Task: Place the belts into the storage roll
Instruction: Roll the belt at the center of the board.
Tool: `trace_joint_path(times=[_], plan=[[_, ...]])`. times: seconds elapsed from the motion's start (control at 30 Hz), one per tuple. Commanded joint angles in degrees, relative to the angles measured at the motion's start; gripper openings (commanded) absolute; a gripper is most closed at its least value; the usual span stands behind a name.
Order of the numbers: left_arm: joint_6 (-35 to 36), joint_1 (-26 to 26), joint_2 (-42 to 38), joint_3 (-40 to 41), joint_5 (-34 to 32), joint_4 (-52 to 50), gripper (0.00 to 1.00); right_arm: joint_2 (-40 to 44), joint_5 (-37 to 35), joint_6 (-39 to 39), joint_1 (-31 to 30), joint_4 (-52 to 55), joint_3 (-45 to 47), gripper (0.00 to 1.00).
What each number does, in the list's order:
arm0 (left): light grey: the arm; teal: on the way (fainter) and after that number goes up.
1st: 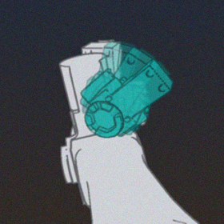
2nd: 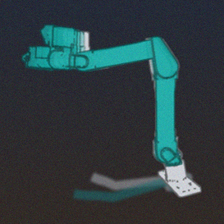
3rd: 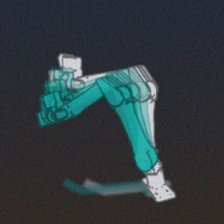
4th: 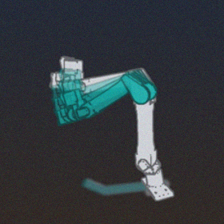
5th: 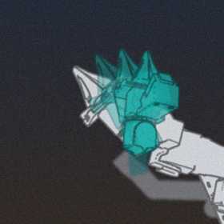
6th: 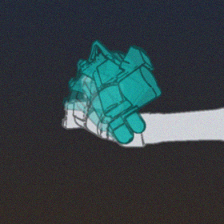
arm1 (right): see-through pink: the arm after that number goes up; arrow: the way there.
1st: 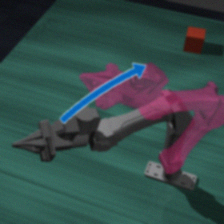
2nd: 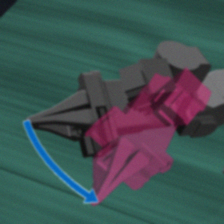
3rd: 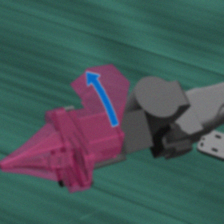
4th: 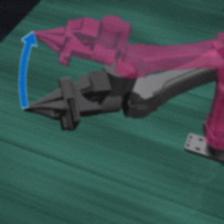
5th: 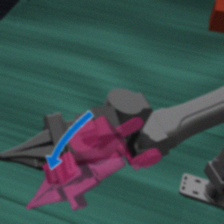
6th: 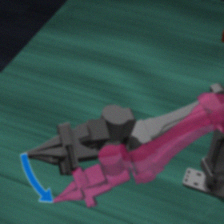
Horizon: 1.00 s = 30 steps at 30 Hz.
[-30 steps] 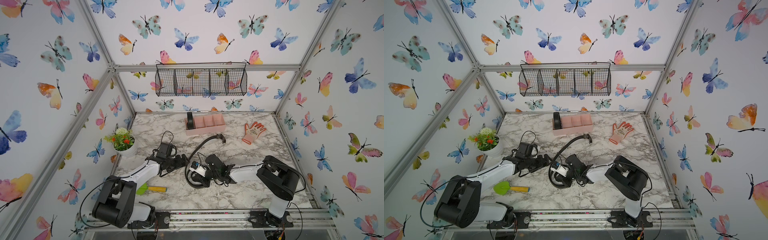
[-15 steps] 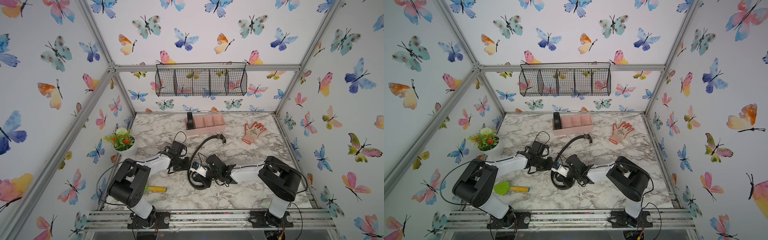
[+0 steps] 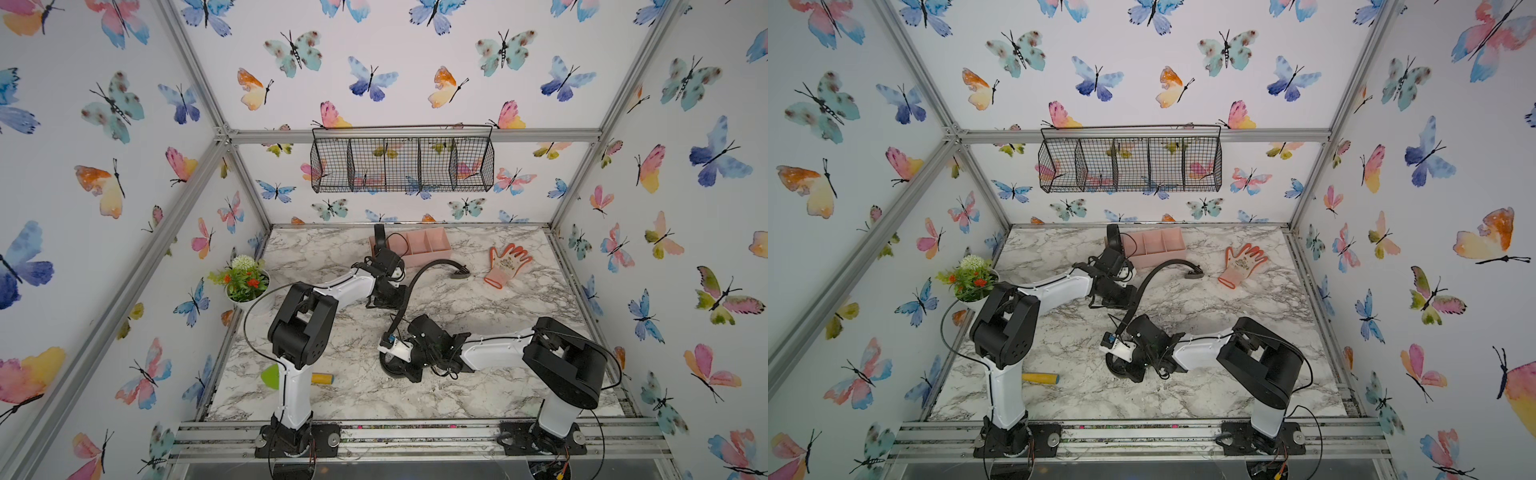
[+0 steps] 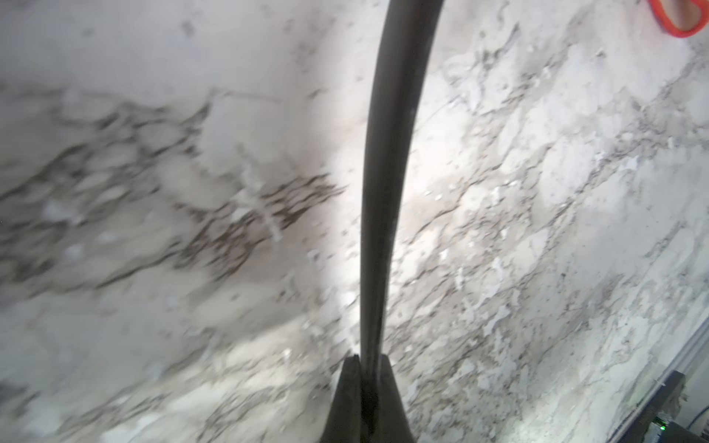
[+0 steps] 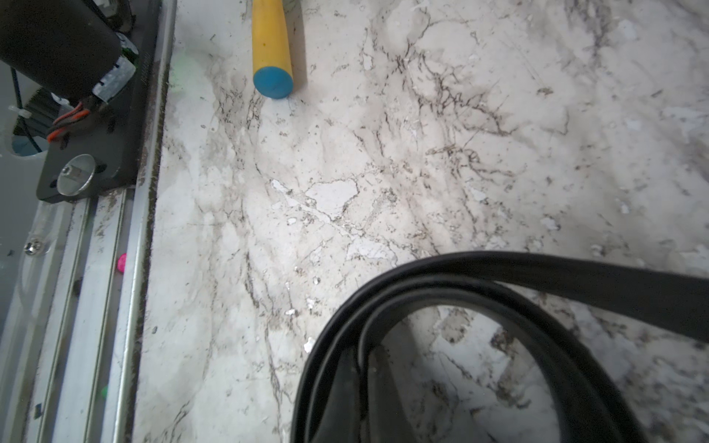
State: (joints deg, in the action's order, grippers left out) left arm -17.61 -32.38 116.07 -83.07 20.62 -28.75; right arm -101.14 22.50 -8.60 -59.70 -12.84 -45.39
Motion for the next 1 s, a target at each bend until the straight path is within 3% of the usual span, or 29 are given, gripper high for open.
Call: trace_joint_path(times=[0.0,0.27,0.43,0.63,0.97], plan=[[4.58,-3.59,6.35,-9.48,2.66,-8.32,0.04,-1.86,0.00,-0.63,-1.12,4.44,0.06,0.03],[7.57,-7.58,9.09,-12.91,5.33,-10.65,0.04,-1.76,-2.08,-3.20,-1.12,5.08,-1.22,0.03],[8.70,-7.96,9.85,-15.42,5.67,-12.37,0.05,-3.61,-2.94,-5.65,-1.12,8.14,-7.22,0.03],[10.63,-7.76,11.43,-20.70,4.77,-15.69,0.04,-6.97,-6.08,-8.46,-1.12,15.56,-17.04,0.03],[12.50,-8.31,18.89,-33.25,5.17,-21.99,0.04,-9.53,-6.55,-9.42,-2.28,17.11,-22.26,0.03]])
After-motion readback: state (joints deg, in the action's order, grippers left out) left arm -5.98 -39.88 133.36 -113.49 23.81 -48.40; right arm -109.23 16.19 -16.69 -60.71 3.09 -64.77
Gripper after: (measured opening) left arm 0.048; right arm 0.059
